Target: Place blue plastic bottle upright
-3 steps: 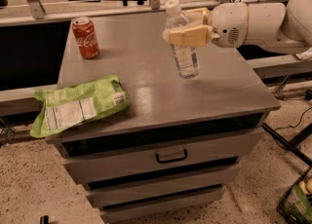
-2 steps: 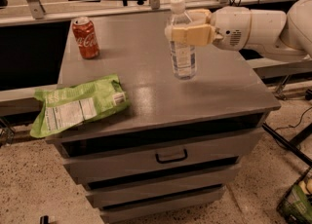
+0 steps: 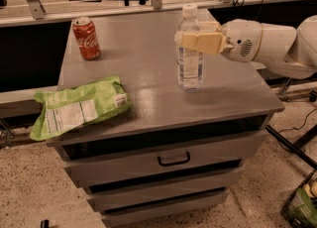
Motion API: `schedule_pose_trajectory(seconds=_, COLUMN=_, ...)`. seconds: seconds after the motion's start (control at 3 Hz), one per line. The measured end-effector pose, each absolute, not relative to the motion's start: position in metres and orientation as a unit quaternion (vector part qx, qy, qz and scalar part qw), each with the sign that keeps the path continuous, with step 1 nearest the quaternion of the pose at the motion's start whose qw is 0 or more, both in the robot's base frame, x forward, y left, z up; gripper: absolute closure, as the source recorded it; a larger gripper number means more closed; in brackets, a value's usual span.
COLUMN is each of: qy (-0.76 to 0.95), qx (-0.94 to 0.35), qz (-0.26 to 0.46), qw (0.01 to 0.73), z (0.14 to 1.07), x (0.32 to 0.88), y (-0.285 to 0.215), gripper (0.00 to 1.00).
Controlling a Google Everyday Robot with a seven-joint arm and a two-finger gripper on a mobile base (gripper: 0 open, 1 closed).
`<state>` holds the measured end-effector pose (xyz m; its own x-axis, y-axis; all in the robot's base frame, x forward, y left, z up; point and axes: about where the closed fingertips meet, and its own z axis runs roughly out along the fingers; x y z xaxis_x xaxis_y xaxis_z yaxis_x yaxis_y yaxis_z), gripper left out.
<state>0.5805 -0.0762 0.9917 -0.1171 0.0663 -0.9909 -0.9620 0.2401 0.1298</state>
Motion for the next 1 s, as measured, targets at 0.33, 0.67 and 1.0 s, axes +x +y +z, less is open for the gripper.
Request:
schedule_pose_trajectory(seconds=0.33, qy=0.566, qx=-0.363, qz=0.487, qw=0.558, z=0.98, x=0.573, y=-0.087, gripper=1.0)
schedule_pose_trajectory(seconds=0.67, qy=0.53, qx=-0.371, qz=0.477, qw=0.595, z=0.974, x=0.566, y=-0.095, gripper=1.0)
schedule_pose_trajectory(seconds=1.0, qy=0.512, qx=-0.412, qz=0.442, qw=0.61, z=0.973, x=0.56, y=-0.096, gripper=0.77)
